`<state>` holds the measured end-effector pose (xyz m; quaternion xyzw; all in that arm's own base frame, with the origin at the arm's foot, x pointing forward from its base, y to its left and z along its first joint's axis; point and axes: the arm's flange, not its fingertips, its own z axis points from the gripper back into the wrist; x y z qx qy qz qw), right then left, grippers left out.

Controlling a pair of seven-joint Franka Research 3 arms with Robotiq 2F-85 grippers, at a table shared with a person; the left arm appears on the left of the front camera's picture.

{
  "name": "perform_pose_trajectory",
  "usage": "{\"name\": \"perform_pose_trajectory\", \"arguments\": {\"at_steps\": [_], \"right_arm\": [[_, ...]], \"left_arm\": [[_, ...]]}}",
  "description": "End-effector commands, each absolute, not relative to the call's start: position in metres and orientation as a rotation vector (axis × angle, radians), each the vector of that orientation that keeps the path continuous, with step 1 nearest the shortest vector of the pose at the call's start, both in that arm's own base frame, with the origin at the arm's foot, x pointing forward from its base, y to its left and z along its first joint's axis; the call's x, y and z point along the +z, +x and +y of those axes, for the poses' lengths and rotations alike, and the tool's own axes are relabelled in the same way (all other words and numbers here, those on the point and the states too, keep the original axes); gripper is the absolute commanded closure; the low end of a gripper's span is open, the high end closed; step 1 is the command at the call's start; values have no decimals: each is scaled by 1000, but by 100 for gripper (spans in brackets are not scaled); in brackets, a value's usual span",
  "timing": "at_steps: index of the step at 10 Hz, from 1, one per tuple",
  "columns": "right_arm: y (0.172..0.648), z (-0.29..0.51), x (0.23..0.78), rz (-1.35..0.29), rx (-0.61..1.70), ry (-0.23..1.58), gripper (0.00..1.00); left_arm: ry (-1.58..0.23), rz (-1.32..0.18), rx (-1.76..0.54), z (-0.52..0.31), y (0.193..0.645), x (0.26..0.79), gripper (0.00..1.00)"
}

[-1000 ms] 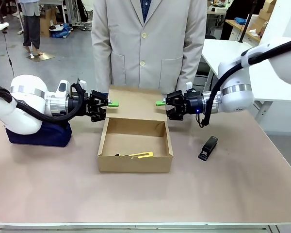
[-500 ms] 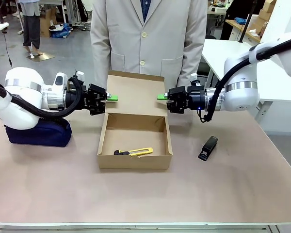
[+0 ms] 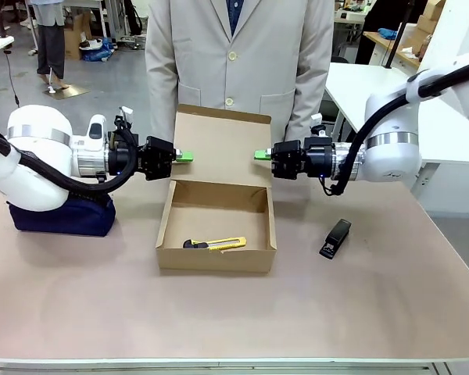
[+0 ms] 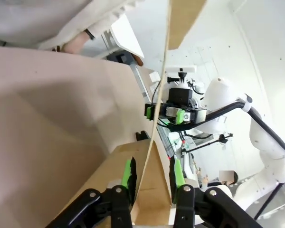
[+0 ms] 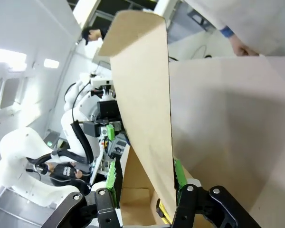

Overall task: Pack the item into the box.
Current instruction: Close the Mailer Box.

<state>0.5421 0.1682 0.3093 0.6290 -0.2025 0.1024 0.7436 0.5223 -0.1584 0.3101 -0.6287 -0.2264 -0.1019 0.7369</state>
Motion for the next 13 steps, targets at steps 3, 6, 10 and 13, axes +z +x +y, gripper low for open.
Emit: {"name": "perform_pose_trajectory", "arguments": {"at_steps": [3, 6, 10, 13], "right_arm": [[529, 168, 309, -555, 320, 1420, 45], [531, 170, 311, -605, 344, 1440, 45], [537, 169, 312, -554, 331, 1430, 45], [537, 169, 312, -554, 331, 1430, 45]], "left_arm": [[-1421, -660, -245, -163, 515, 308, 60], [-1491, -673, -283, -145, 513, 313, 60], [-1479, -647, -268, -147, 521, 315, 60], [-1479, -647, -268, -147, 521, 315, 60]]}}
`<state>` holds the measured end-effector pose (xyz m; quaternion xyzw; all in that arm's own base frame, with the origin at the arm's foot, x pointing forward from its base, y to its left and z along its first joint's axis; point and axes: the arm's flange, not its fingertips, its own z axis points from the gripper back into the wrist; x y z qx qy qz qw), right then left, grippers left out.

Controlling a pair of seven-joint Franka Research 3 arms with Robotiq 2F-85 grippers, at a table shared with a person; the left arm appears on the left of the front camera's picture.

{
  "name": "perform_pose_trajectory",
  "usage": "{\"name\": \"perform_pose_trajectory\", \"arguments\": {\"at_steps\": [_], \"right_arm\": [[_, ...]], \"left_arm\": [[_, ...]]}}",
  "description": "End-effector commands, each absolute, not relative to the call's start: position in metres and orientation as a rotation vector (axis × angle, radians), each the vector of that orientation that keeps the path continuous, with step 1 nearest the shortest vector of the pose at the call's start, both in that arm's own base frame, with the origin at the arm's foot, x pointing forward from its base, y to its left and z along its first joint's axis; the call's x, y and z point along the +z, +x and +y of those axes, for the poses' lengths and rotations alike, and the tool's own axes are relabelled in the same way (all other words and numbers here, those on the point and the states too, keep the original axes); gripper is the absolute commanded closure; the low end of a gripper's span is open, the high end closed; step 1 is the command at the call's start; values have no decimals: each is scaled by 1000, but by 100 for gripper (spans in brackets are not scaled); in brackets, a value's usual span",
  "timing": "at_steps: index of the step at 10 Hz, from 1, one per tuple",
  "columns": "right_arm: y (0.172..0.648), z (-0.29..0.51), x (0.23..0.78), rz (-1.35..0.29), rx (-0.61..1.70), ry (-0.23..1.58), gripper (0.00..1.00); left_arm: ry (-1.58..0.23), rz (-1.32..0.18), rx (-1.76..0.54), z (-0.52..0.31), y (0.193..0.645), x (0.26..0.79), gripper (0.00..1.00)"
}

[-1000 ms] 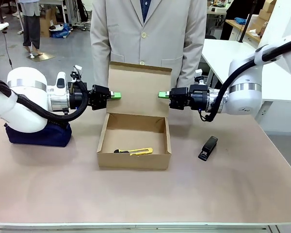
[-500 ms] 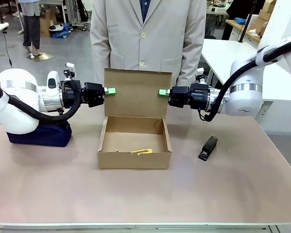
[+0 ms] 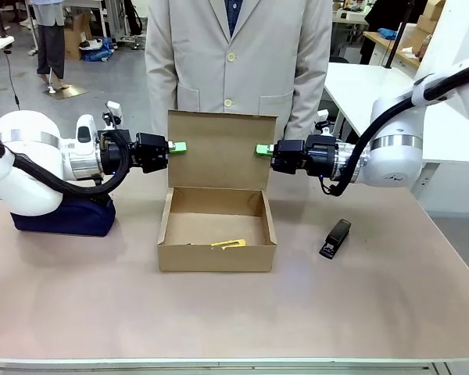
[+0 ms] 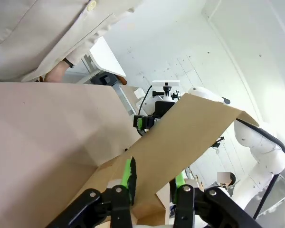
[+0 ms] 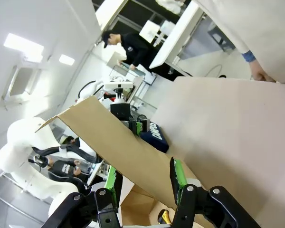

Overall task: Pack the item into the box.
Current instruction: Close the Mailer Box.

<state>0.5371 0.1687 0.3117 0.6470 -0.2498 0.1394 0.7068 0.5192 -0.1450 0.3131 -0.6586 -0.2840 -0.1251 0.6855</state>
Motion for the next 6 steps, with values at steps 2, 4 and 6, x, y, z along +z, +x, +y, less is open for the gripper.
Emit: {"name": "perform_pose_trajectory", "arguments": {"at_steps": [2, 4, 6], "right_arm": [[536, 174, 316, -604, 444, 1511, 44], [532, 173, 324, -786, 599, 1441, 44], [528, 174, 328, -875, 703, 1421, 44]], "left_arm": [[-1508, -701, -436, -149, 514, 318, 60], [-1522, -844, -673, -153, 507, 326, 60], [-1488, -955, -850, -154, 501, 329, 60]]}}
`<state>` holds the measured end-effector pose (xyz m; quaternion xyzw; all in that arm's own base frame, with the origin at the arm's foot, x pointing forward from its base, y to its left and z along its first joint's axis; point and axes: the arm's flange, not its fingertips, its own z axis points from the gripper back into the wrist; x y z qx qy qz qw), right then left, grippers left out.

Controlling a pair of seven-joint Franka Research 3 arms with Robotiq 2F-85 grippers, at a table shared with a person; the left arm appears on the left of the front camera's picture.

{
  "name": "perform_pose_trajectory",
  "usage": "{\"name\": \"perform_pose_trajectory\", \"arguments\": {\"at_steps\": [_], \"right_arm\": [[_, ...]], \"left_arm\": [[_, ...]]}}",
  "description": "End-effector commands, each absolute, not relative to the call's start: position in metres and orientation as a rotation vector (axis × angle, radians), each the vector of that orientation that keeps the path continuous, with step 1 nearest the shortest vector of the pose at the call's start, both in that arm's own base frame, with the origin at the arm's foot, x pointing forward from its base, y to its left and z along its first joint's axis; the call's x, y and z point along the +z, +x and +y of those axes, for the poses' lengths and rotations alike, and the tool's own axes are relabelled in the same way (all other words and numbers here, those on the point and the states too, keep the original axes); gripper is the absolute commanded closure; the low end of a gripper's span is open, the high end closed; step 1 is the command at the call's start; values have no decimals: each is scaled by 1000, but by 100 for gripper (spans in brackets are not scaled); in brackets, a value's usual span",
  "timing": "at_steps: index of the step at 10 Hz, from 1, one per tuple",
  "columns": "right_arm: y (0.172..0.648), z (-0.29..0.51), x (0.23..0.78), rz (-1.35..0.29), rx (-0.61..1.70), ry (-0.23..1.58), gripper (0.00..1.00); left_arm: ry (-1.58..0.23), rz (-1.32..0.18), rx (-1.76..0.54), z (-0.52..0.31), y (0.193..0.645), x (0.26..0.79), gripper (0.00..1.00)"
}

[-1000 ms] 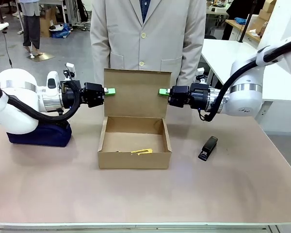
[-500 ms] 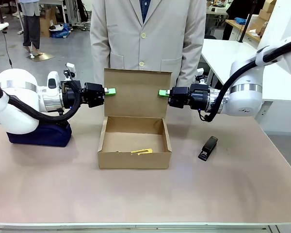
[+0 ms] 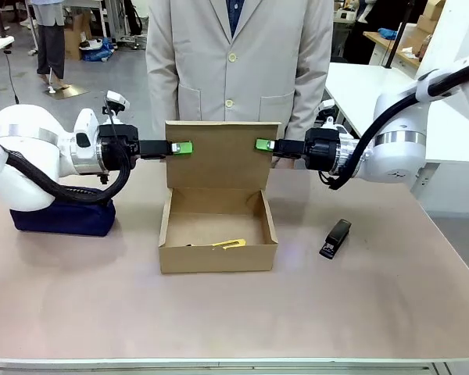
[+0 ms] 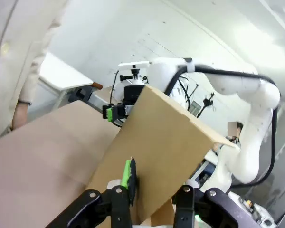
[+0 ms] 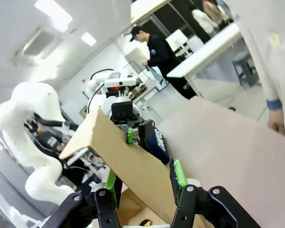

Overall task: Pack the item into the box.
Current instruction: Close the Mailer Box.

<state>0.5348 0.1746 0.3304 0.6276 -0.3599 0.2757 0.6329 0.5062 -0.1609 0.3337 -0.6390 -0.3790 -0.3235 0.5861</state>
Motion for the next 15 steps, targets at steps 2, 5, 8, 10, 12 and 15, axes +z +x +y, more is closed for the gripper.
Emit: {"name": "perform_pose_trajectory", "arguments": {"at_steps": [2, 5, 8, 10, 12, 15], "right_arm": [[522, 179, 333, -938, 802, 1392, 44], [516, 185, 333, -934, 899, 1393, 44], [525, 182, 337, -946, 864, 1399, 44], [521, 180, 333, -958, 931, 1426, 44], [508, 170, 331, -1056, 1114, 1407, 44], [496, 167, 321, -1121, 1278, 1342, 44]], "left_arm": [[-1431, -1042, -910, -152, 497, 333, 60], [-1433, -1029, -900, -156, 504, 334, 60], [-1433, -1029, -900, -156, 504, 334, 60], [-1370, -1070, -1004, -156, 500, 331, 60], [-1367, -1158, -1236, -154, 490, 331, 60], [-1319, -1246, -1405, -152, 479, 326, 60]]}}
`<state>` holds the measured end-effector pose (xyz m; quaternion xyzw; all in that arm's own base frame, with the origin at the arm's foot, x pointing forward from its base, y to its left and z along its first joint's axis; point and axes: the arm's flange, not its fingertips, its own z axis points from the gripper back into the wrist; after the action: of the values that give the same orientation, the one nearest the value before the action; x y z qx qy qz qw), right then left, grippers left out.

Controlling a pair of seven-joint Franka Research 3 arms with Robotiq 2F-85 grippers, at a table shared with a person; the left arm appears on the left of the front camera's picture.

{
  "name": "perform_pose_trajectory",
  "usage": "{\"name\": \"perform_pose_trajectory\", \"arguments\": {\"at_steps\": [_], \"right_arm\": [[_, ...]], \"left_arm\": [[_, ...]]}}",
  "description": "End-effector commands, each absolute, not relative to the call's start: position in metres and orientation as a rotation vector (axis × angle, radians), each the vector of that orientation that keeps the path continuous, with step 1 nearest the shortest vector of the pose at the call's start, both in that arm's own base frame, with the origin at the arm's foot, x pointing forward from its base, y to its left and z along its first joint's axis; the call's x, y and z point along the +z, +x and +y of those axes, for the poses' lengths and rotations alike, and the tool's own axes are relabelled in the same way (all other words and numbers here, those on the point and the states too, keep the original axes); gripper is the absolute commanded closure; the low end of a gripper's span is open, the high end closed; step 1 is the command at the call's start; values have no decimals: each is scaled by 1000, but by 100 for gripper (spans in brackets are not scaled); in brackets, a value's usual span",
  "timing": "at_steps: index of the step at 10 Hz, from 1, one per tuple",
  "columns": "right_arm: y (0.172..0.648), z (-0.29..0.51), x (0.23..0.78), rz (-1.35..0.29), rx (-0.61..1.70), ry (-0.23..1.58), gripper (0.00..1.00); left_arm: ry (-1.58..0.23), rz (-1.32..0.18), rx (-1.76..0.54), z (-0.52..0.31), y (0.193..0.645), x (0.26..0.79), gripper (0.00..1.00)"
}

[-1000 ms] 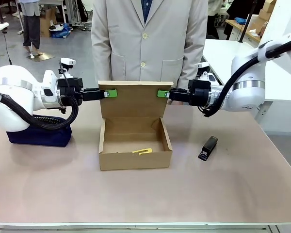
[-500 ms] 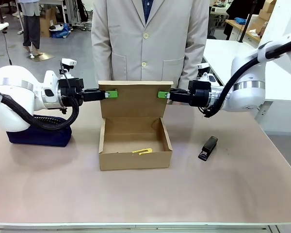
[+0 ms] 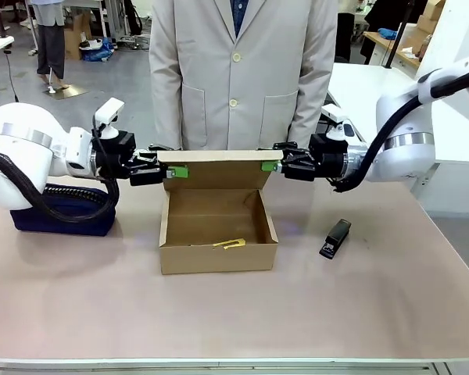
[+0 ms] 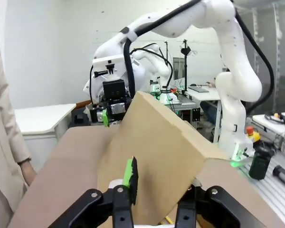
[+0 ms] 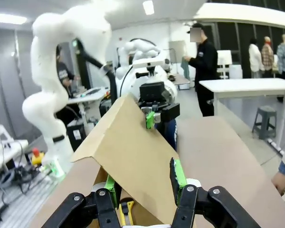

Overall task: Pack the item into the box.
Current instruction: Close the Mailer Box.

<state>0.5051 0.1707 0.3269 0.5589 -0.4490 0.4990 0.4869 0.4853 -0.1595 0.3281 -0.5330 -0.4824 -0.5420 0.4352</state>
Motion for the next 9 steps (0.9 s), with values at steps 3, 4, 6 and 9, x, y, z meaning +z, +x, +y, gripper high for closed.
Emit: {"name": "perform_pose_trajectory", "arguments": {"at_steps": [3, 4, 6, 9], "right_arm": [[480, 167, 306, -1167, 1347, 1330, 44], [476, 168, 303, -1193, 1359, 1323, 44], [471, 169, 299, -1207, 1365, 1318, 44], [471, 168, 301, -1171, 1369, 1326, 6]], "left_arm": [[-1275, -1290, -1504, -155, 466, 320, 60], [-1275, -1279, -1535, -156, 462, 317, 60], [-1290, -1250, -1567, -156, 457, 312, 60], [-1294, -1234, -1578, -158, 456, 312, 12]]}}
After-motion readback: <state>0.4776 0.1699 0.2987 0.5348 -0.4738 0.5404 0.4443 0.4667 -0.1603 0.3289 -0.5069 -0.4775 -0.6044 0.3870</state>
